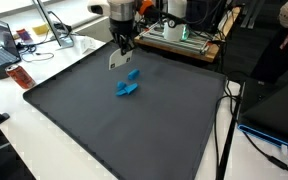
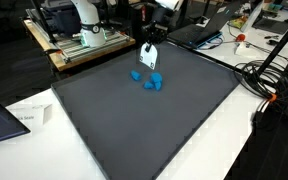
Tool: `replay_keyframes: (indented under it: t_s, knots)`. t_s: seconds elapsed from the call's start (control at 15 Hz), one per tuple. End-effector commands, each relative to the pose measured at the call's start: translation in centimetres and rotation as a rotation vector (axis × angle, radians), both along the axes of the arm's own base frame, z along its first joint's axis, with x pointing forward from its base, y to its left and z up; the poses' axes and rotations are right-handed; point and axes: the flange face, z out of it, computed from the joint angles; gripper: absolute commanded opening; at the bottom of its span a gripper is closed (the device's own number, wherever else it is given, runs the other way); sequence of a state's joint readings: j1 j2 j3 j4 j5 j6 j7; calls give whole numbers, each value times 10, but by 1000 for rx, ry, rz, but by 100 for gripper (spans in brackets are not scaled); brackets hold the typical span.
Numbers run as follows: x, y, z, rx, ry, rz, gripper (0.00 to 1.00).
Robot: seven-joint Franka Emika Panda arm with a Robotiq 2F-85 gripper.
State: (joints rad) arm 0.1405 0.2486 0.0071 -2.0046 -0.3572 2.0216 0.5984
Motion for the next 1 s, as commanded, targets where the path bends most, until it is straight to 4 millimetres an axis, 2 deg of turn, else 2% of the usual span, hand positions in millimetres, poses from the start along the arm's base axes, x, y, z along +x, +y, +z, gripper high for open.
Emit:
replay_keyframes:
  t_s: [0.0,0.4,0.93]
  knots:
    - [15,-1,-12,-108,-26,-80,1]
    - [32,-10,-35,-194,-26,-280,1]
    - [46,-15,-60,-305,-44,-459,1]
